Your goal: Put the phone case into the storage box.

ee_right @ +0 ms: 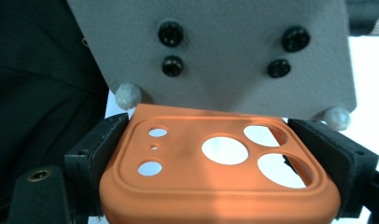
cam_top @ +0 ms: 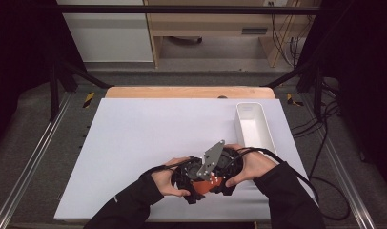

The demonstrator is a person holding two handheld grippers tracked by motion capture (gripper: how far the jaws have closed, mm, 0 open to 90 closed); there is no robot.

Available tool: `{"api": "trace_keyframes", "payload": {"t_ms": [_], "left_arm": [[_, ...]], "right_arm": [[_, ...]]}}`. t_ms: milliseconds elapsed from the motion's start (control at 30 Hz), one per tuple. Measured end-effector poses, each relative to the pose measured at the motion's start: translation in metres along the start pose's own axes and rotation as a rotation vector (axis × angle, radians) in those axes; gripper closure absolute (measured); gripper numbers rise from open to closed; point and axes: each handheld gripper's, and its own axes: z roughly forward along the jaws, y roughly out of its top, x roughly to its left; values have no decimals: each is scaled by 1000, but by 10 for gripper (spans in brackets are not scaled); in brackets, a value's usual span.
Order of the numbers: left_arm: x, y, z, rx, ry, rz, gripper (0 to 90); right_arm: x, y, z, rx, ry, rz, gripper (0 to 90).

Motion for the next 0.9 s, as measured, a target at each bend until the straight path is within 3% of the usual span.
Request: {"api": "trace_keyframes", "payload": {"t_ms": [233,333,567,900], "left_arm": [[2,2,0,41,-5,4,155],[2,2,0,32,1,-3,157],[0,-1,-1,-23,28,-22,158],[3,-8,-5,-78,37,-43,158]], "right_arm": [[0,0,2,3,-4,2,160],[1,1,2,-5,-11,28,158],[1,1,-1,-8,-22,12,154],[-1,-1,-13,-124,-79,38,85]]}}
